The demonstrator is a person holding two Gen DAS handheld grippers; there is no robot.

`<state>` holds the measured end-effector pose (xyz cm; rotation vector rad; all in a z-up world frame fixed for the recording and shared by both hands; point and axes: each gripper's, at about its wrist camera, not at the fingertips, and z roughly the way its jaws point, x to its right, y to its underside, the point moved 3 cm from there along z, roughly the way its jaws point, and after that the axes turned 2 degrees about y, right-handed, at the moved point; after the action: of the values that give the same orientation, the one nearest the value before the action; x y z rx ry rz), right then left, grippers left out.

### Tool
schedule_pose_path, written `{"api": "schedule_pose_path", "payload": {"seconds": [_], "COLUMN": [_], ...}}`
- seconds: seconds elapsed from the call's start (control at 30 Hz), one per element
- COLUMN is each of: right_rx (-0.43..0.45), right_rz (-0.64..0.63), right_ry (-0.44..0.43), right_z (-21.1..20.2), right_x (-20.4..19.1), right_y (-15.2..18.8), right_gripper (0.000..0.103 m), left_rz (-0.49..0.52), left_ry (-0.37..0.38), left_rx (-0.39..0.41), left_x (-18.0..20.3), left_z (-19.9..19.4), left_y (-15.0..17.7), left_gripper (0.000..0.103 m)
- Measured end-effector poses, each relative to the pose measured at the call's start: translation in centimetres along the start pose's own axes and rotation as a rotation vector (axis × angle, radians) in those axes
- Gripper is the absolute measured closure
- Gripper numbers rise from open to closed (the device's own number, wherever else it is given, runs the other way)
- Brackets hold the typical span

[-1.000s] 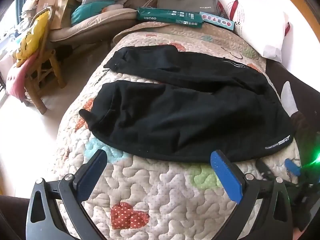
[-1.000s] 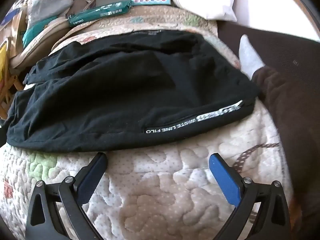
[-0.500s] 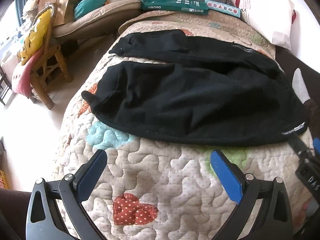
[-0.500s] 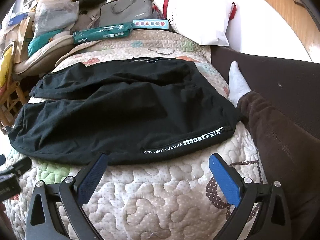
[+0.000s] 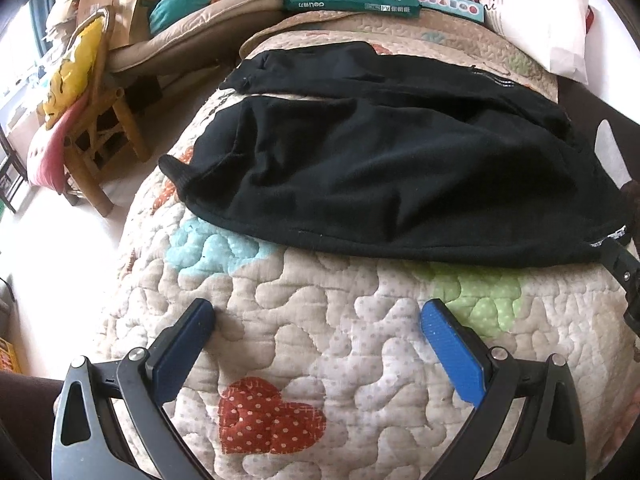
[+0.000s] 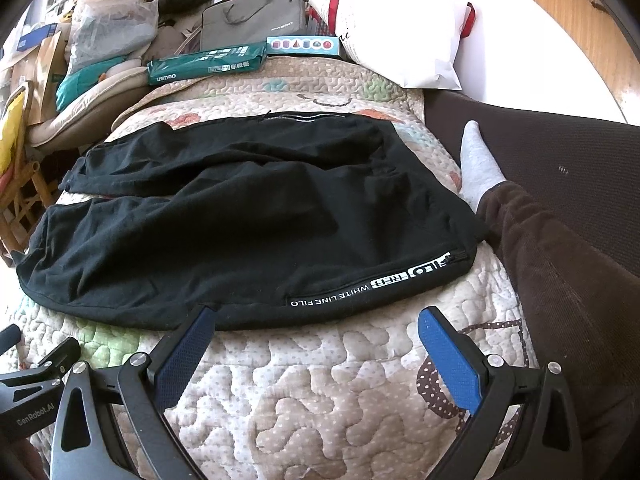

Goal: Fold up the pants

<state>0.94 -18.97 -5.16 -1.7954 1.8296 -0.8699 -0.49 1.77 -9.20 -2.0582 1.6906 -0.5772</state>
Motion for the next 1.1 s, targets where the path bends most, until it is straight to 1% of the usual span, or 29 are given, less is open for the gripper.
{"api": "schedule_pose_path", "payload": {"seconds": [0.03, 0.2, 0.37, 0.47, 0.57, 0.7, 0.77, 0.83, 0.93, 1.1], "right_rx": [0.0, -0.002, 0.002, -0.007, -0.004, 0.003, 0.007, 0.01, 0.009, 0.018], "right_rz": [0.0, 0.001, 0.01, 0.034, 0.044, 0.048, 0.05, 0.051, 0.041, 0.027], "right_ry": [-0.001, -0.018, -0.033, -0.054, -0.061, -0.08, -0.092, -0.1, -0.116, -0.115], "right_z": [0.0, 0.0, -0.3, -0.3, -0.4, -0.6, -0.8, -0.9, -1.0, -1.2], "right_x": [0.0, -0.3, -0.3, -0.1, 0.2, 0.2, 0.1, 0.1, -0.1, -0.4], "right_y": [0.0, 0.0, -0.1, -0.2, -0.3, -0.6, -0.7, -0.8, -0.9, -0.9], "right_gripper": [0.0, 0.0, 0.0, 0.0, 0.0, 0.0, 0.0, 0.0, 0.0, 0.0], "left_rz": [0.0, 0.017, 0.05, 0.054, 0.071, 0.085, 0.088, 0.088, 0.086, 0.057], "left_ry": [-0.001, 0.013, 0.026, 0.001, -0.035, -0.064, -0.072, -0.071, -0.073, -0.051], "left_rx": [0.007, 0.049, 0.03, 0.023, 0.077, 0.156, 0.181, 0.184, 0.168, 0.142], "left_x": [0.5, 0.4, 0.2, 0.2, 0.2, 0.1, 0.0, -0.2, -0.6, -1.3], "left_z": [0.1, -0.1, -0.4, -1.1, -2.6, -4.9, -5.7, -6.0, -5.8, -5.4], "left_y": [0.4, 0.9, 0.9, 0.9, 0.6, 0.1, 0.1, 0.0, 0.1, 0.1], "left_gripper": [0.0, 0.0, 0.0, 0.0, 0.0, 0.0, 0.0, 0.0, 0.0, 0.0]}}
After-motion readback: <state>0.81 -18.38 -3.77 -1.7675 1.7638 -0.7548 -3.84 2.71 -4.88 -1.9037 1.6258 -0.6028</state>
